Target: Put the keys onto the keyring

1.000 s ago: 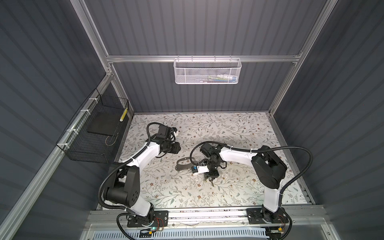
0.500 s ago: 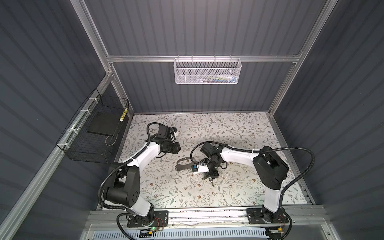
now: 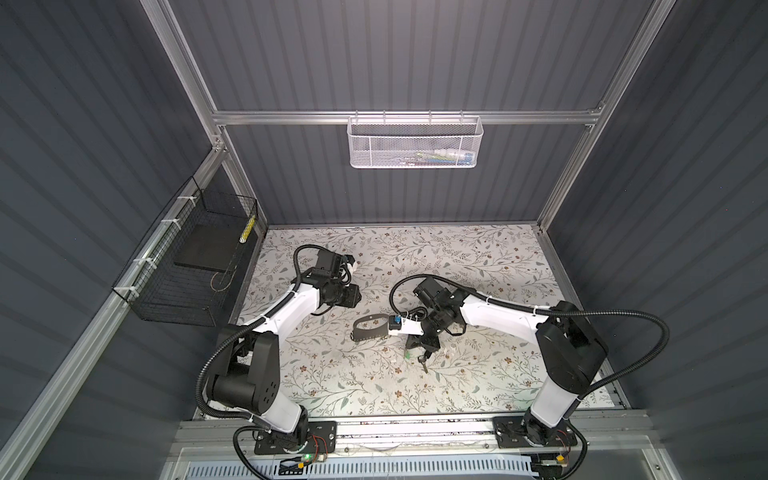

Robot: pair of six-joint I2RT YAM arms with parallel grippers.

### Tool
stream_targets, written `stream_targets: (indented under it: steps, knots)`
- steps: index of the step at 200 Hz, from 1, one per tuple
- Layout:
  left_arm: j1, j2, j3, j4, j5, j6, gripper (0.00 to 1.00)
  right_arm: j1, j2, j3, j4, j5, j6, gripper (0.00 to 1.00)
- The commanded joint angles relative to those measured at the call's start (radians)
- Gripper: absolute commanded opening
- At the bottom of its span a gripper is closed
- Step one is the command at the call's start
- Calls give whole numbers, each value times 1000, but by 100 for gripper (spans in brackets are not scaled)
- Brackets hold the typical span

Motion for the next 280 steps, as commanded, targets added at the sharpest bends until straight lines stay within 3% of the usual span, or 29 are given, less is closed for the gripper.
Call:
stream_targets:
  steps: [1, 56, 83, 111, 177, 197, 280]
  knots:
    - [-1, -33, 19, -8, 20, 21, 37, -16, -36, -25, 52, -55, 73, 0]
    - [-1, -42, 4, 21, 72, 27, 37, -42, -118, -101, 216, -17, 310, 0]
    - [-4, -51, -23, 70, 93, 24, 37, -50, -152, -131, 293, 78, 495, 0]
    - [-21, -74, -65, 134, 98, 26, 36, -55, -191, -188, 378, 139, 592, 0]
    - [-211, -173, -240, 339, 31, 89, 37, -140, -305, -353, 586, 277, 790, 0]
    - [-240, -154, -233, 328, 42, 104, 36, -155, -336, -399, 634, 300, 809, 0]
    - [-436, 15, -42, 77, -207, 73, 34, -160, -318, -421, 649, 334, 794, 0]
